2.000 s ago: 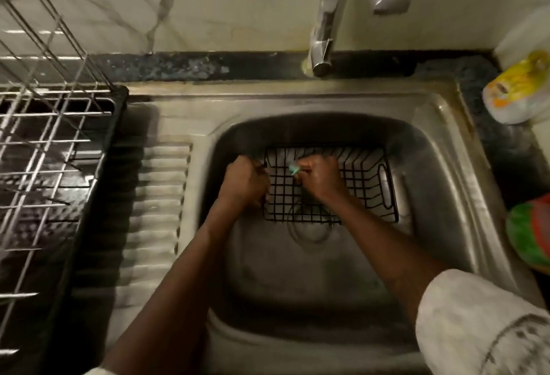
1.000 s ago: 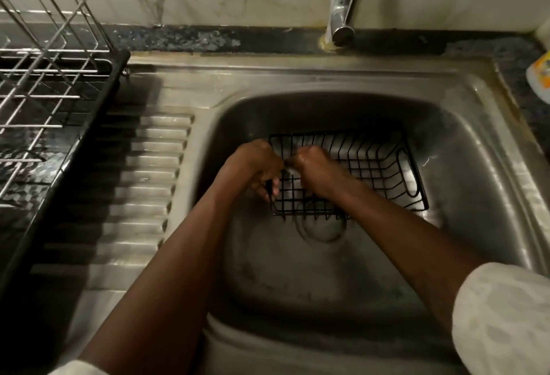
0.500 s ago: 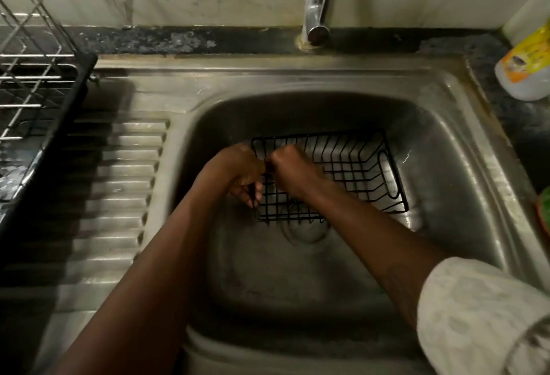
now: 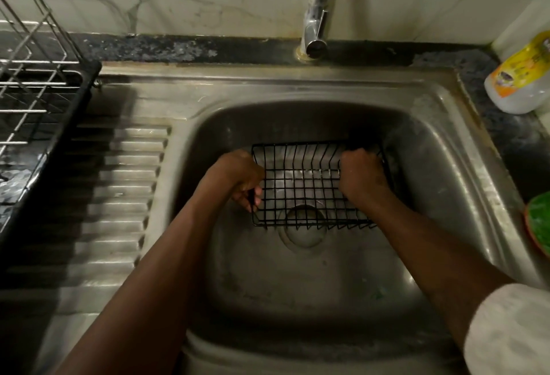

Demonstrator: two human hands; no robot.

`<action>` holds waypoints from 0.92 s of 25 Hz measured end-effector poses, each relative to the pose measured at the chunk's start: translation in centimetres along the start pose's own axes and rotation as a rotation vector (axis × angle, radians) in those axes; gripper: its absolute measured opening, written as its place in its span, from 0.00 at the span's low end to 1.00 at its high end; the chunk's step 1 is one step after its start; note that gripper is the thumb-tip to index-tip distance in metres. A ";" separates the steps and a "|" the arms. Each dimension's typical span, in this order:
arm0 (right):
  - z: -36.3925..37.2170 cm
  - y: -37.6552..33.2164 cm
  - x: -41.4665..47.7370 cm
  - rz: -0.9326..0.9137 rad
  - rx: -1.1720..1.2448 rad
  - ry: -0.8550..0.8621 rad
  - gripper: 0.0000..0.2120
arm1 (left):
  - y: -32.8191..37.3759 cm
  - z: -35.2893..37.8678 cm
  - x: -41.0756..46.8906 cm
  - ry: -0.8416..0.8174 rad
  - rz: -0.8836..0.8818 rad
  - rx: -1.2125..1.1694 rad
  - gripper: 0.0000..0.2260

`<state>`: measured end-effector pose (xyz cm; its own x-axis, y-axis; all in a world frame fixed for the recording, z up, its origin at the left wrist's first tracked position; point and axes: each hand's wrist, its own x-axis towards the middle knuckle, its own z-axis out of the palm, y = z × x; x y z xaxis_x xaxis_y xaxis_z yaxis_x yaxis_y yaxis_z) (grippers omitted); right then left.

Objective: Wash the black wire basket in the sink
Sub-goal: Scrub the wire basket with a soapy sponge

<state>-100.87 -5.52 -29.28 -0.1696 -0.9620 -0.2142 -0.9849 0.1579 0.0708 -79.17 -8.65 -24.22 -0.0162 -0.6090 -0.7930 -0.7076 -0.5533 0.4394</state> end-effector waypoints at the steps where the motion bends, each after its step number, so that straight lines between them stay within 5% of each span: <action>1: 0.2 -0.1 0.1 0.030 0.049 -0.001 0.05 | -0.1 -0.2 0.2 0.008 -0.005 -0.003 0.13; 4: 0.6 -1.1 -0.4 -0.021 0.168 -0.034 0.07 | -0.1 -0.6 0.6 0.009 -0.040 0.029 0.13; 8: -0.1 -5.7 -0.7 -0.528 0.343 -0.147 0.05 | -0.1 -0.6 0.8 0.016 -0.047 -0.026 0.14; 13: 0.4 -7.5 3.2 -0.551 0.182 0.023 0.06 | -0.2 -0.5 1.1 0.028 -0.034 -0.047 0.16; 19: 1.9 -6.6 -0.5 -0.907 0.443 -0.328 0.04 | -0.2 -0.7 1.1 0.008 -0.032 -0.002 0.15; 23: 2.5 -7.7 3.4 -0.737 0.296 0.024 0.05 | -0.2 -0.2 1.2 0.028 0.006 -0.030 0.13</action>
<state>-93.96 -9.46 -32.95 0.5274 -0.8454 -0.0840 -0.8117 -0.4722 -0.3439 -78.89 -9.37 -25.14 -0.0004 -0.6278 -0.7784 -0.6858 -0.5663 0.4570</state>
